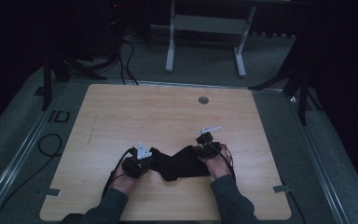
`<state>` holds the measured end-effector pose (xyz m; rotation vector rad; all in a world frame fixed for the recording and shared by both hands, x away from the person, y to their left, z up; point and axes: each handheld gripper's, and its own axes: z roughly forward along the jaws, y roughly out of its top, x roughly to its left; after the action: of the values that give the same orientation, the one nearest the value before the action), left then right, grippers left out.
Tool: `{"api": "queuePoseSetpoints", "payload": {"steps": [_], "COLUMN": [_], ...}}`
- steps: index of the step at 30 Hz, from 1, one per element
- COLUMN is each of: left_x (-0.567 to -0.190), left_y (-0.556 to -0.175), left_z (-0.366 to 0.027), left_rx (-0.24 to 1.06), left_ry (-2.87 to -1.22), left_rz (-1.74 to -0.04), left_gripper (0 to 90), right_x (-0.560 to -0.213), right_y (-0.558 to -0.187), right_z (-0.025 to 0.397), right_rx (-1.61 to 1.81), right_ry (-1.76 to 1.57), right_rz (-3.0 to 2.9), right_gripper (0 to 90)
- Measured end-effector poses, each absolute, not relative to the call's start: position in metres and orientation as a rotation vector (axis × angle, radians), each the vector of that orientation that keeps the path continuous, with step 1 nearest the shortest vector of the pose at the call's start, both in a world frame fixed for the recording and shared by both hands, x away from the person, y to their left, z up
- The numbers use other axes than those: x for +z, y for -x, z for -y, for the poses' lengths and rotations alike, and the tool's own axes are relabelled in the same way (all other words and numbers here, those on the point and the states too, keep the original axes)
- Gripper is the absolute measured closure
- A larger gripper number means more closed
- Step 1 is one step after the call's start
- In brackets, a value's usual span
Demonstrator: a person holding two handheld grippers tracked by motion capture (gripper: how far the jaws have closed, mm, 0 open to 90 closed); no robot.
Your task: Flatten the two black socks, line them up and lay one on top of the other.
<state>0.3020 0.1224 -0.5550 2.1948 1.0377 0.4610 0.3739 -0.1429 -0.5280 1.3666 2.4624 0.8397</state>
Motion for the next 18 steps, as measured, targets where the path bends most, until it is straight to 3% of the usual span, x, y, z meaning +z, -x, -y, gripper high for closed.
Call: {"api": "queuePoseSetpoints", "payload": {"steps": [18], "left_x": [-0.555], "left_y": [-0.302], "left_z": [-0.122], "left_rx": [0.462], "left_ry": [-2.193], "left_rz": [-1.037], "left_gripper": [89.5], "right_x": [-0.491], "right_y": [-0.340], "right_z": [0.152], "right_rx": [0.992], "right_ry": [-1.264], "right_rz": [-2.402], "right_gripper": [85.9]}}
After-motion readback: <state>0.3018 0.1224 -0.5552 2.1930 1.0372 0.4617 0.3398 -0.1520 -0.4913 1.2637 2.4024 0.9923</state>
